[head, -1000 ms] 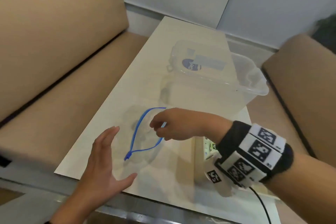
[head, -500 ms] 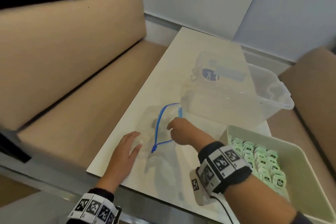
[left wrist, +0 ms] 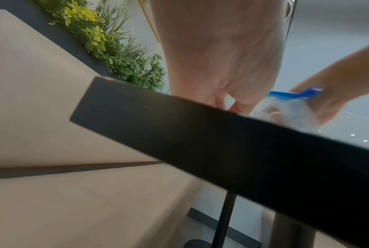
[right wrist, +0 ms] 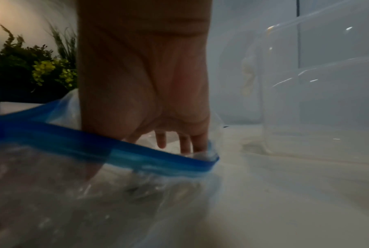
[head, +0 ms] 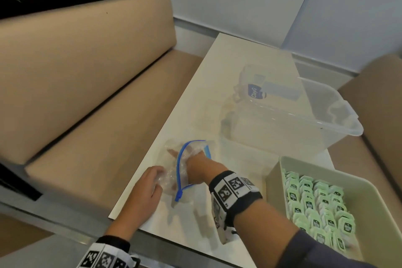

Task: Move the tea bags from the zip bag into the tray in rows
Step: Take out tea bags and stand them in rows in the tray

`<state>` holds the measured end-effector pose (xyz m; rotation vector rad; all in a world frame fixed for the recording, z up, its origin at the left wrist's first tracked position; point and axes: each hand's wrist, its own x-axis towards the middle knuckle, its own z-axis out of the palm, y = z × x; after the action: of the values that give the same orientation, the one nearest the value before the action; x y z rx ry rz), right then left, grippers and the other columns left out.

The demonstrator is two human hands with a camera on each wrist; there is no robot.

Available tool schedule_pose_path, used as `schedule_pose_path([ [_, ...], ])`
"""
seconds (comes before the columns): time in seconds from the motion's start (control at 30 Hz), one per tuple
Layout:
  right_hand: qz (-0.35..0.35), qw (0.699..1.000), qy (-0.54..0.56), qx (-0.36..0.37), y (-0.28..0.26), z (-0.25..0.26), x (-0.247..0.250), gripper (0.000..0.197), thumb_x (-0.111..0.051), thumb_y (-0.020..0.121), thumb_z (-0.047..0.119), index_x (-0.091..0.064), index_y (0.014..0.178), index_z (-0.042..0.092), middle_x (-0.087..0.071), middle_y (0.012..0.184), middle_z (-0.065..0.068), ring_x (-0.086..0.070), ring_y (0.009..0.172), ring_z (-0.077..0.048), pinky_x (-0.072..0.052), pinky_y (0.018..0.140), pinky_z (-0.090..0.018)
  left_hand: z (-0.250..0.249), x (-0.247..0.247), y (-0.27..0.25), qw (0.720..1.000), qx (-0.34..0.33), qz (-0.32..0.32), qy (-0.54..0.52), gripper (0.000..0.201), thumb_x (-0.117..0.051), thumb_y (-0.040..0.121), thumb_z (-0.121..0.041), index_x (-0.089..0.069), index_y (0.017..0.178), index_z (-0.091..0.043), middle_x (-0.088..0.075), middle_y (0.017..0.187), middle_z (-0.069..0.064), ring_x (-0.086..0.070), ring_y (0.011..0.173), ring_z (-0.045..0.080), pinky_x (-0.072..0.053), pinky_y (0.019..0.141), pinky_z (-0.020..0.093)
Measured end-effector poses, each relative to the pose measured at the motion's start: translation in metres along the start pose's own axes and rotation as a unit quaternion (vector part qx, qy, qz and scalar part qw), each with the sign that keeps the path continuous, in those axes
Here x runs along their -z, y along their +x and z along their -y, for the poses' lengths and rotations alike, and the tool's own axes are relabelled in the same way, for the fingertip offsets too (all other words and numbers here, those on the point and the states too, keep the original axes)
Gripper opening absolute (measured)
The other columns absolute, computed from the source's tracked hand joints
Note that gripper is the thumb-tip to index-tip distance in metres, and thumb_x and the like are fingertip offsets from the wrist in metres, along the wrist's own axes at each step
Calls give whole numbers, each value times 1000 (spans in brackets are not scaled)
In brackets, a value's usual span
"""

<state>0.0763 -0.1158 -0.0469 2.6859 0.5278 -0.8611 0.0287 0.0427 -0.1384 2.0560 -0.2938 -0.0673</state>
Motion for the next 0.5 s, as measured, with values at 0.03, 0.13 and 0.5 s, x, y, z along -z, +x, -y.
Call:
schedule_pose_path([
  [0.03,16,1000,6,-11,4,4,0,75,-43,96,38,1,150,12,-29,150,-19,-24,139,-36,-15,115,-48,-6,-1,-2,999,18,-22,28,53,-56,82,3,-45,117,-36,-52,115,-9,-50,114,15,-41,94,28],
  [0.13,52,995,47,-70,13,7,-12,56,-36,99,26,-21,145,-2,-32,147,-23,-31,135,-39,-24,113,-47,-20,-3,-4,983,28,-27,180,79,-72,71,-27,-32,140,-25,-48,106,-6,-50,102,23,-39,82,34],
  [0.5,-89,996,24,11,-2,8,-35,25,-37,94,11,-58,102,0,-55,115,-20,-40,117,-34,-31,95,-40,-27,-8,5,888,116,55,443,102,-61,67,-73,-15,150,-35,-44,120,-3,-41,109,19,-32,84,30],
])
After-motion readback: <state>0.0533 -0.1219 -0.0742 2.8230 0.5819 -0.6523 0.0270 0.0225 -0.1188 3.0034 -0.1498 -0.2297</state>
